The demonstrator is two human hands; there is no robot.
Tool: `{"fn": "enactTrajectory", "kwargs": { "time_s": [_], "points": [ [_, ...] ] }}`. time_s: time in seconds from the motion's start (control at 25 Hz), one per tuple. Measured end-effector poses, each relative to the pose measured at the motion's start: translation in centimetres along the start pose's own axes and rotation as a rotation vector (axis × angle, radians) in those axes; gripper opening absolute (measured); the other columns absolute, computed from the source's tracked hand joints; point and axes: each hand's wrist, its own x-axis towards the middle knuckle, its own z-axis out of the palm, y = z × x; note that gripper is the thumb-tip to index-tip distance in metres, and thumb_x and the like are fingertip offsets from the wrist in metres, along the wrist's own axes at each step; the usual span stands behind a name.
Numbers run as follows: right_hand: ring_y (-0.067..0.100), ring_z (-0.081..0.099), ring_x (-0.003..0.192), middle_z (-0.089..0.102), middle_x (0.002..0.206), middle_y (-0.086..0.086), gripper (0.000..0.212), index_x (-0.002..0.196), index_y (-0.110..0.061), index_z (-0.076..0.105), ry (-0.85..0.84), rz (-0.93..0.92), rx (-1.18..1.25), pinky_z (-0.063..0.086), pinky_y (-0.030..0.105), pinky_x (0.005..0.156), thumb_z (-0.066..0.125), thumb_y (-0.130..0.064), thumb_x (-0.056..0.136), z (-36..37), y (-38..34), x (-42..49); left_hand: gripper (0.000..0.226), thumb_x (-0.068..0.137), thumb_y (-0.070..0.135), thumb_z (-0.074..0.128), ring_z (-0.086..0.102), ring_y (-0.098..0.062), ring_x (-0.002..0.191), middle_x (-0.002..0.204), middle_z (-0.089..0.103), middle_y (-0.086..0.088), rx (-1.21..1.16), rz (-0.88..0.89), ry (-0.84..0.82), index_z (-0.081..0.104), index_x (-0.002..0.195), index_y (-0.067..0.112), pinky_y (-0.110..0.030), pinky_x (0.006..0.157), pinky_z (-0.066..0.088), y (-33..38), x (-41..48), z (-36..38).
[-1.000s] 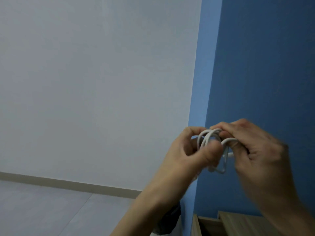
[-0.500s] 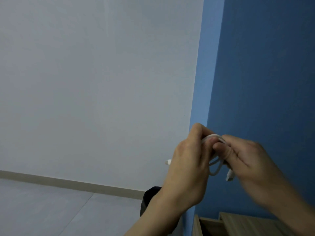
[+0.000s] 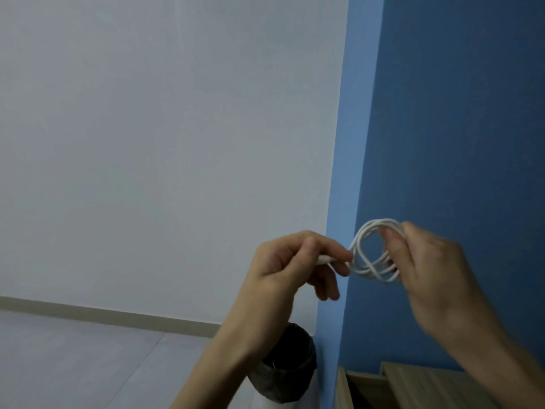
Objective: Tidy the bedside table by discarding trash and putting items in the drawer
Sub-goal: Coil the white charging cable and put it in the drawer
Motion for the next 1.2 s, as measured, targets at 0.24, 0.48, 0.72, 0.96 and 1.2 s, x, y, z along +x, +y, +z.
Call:
{"fn": "enactTrajectory", "kwargs": {
  "time_s": [0.24, 0.48, 0.72, 0.96, 1.2],
  "points": [
    [0.025, 0.050, 0.055, 0.052, 0.059, 0.009, 0.055, 0.067, -0.001, 0.050, 0.016, 0.007, -0.002, 0.031, 0.027, 0.047, 0.024, -0.048, 0.082, 0.3, -0.4, 0.1, 0.019, 0.082, 0.006, 0.058, 0.056, -0.009, 0.066, 0.074, 0.063, 0.002, -0.037, -0.053, -0.105, 0.071, 0.095, 0.000, -0.020, 0.059, 0.048, 0.0, 0.8, 0.8],
    [0.009, 0.045, 0.047, 0.046, 0.052, -0.005, 0.049, 0.062, -0.015, 0.044, 0.042, -0.026, -0.013, 0.033, 0.017, 0.043, 0.025, -0.052, 0.089, 0.7, -0.9, -0.4, 0.054, 0.061, 0.035, 0.077, 0.062, -0.006, 0.081, 0.089, 0.066, 0.003, 0.116, -0.103, 0.177, 0.063, 0.110, 0.018, -0.023, 0.070, 0.055, -2.4, 1.9, 2.6],
    [0.004, 0.053, 0.060, 0.058, 0.068, -0.012, 0.037, 0.057, -0.031, 0.038, 0.000, -0.034, 0.152, 0.034, 0.008, 0.044, 0.027, -0.052, 0.085, 0.2, -1.0, -0.9, 0.006, 0.081, 0.003, 0.069, 0.062, -0.013, 0.066, 0.069, 0.066, -0.006, 0.114, -0.051, 0.181, 0.067, 0.086, 0.006, -0.024, 0.060, 0.054, -1.5, 2.4, 2.4],
    [0.005, 0.051, 0.058, 0.047, 0.048, -0.004, 0.038, 0.056, -0.028, 0.038, -0.019, -0.099, 0.089, 0.033, 0.008, 0.045, 0.029, -0.051, 0.084, 0.1, -1.0, -0.8, 0.007, 0.086, 0.018, 0.065, 0.063, -0.032, 0.067, 0.072, 0.062, -0.014, 0.355, 0.034, 0.223, 0.060, 0.083, 0.014, -0.046, 0.057, 0.055, -0.7, 1.9, 2.5],
    [0.011, 0.045, 0.051, 0.053, 0.070, -0.002, 0.026, 0.062, -0.041, 0.049, -0.063, -0.066, 0.270, 0.032, 0.015, 0.043, 0.036, -0.052, 0.081, 0.1, -1.5, -0.7, 0.013, 0.089, 0.024, 0.060, 0.055, -0.018, 0.056, 0.060, 0.055, -0.002, 0.595, 0.123, 0.309, 0.050, 0.080, 0.025, -0.042, 0.053, 0.051, -1.3, 1.8, 2.7]
  ]
}}
